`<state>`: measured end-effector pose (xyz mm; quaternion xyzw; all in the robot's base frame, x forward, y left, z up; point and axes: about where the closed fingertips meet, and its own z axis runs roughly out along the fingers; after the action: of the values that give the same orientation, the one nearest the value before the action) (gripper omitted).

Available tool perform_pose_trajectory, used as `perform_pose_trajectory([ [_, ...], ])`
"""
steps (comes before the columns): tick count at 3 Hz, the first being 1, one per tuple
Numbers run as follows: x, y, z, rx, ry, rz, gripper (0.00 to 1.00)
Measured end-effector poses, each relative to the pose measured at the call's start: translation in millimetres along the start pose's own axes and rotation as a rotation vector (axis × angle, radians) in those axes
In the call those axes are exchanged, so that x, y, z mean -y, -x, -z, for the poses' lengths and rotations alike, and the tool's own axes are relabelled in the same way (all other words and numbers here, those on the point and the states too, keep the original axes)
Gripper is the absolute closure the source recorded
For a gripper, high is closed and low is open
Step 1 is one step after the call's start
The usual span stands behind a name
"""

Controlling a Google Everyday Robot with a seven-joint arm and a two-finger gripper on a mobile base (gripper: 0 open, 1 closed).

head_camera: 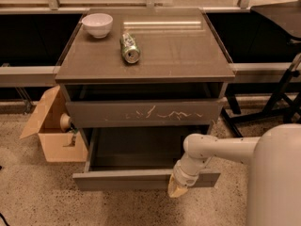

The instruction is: Close middle drawer

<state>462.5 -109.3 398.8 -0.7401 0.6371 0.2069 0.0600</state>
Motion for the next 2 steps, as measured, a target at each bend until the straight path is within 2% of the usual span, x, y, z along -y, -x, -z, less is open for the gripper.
perform_pose_trajectory([
  [1,22.7,-10.3,-0.2,0.041,-0.051,-0.031,1.0],
  [2,22.7,-10.3,-0.2,0.041,-0.051,-0.031,1.0],
])
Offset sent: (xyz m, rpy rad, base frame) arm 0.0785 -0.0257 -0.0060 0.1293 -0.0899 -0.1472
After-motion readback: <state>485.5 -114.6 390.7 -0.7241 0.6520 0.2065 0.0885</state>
